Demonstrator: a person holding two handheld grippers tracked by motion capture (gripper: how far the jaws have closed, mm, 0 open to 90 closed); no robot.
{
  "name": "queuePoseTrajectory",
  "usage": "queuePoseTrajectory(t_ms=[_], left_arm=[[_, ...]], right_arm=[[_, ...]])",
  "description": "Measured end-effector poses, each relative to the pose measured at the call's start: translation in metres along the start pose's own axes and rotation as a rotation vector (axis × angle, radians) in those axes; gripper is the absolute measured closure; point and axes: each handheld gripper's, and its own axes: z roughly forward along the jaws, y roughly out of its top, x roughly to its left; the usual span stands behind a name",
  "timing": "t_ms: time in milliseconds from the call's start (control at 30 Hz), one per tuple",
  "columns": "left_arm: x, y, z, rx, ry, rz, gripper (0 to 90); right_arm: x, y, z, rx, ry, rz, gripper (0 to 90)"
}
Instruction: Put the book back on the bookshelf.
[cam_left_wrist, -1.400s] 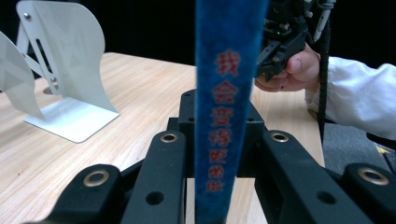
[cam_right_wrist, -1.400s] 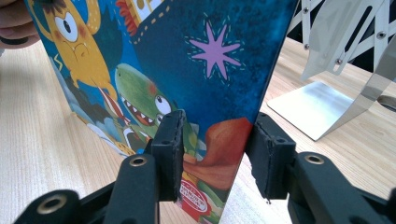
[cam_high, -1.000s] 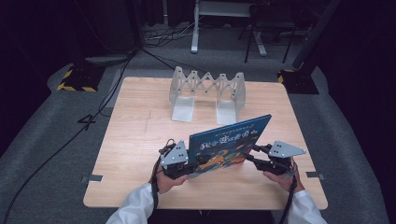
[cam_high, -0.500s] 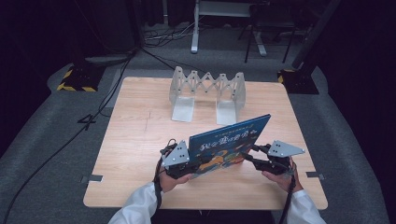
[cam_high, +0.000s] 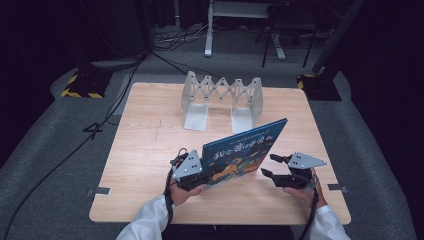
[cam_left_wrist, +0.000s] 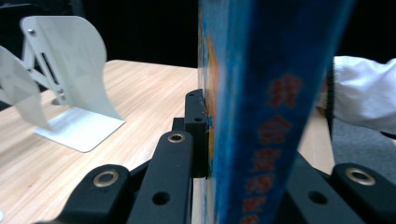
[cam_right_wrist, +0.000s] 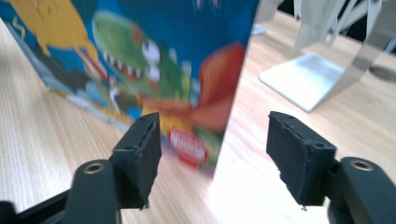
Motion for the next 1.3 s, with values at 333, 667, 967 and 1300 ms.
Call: queuePoseTrajectory(t_ms=[333,667,967,1300], left_arm=[[0.008,0.009,-0.008,0.034,0.107,0.028,82.9],[0.022,0.015,-0.022,0.022,0.192,0.008,82.9],[0.043,0.024,-0.035,0.017,0.284,-0.001,82.9],[0.059,0.025,-0.052,0.002,0.356,-0.019,82.9]], right_arm=[[-0.005,-0.014,0.004,0.068,0.005,0.017,34.7],[-0.004,-0.020,0.006,0.105,0.025,0.035,26.5],[-0.003,-0.034,0.005,0.172,0.010,0.021,25.8],[-0.002,-0.036,0.007,0.186,0.004,0.019,25.8]])
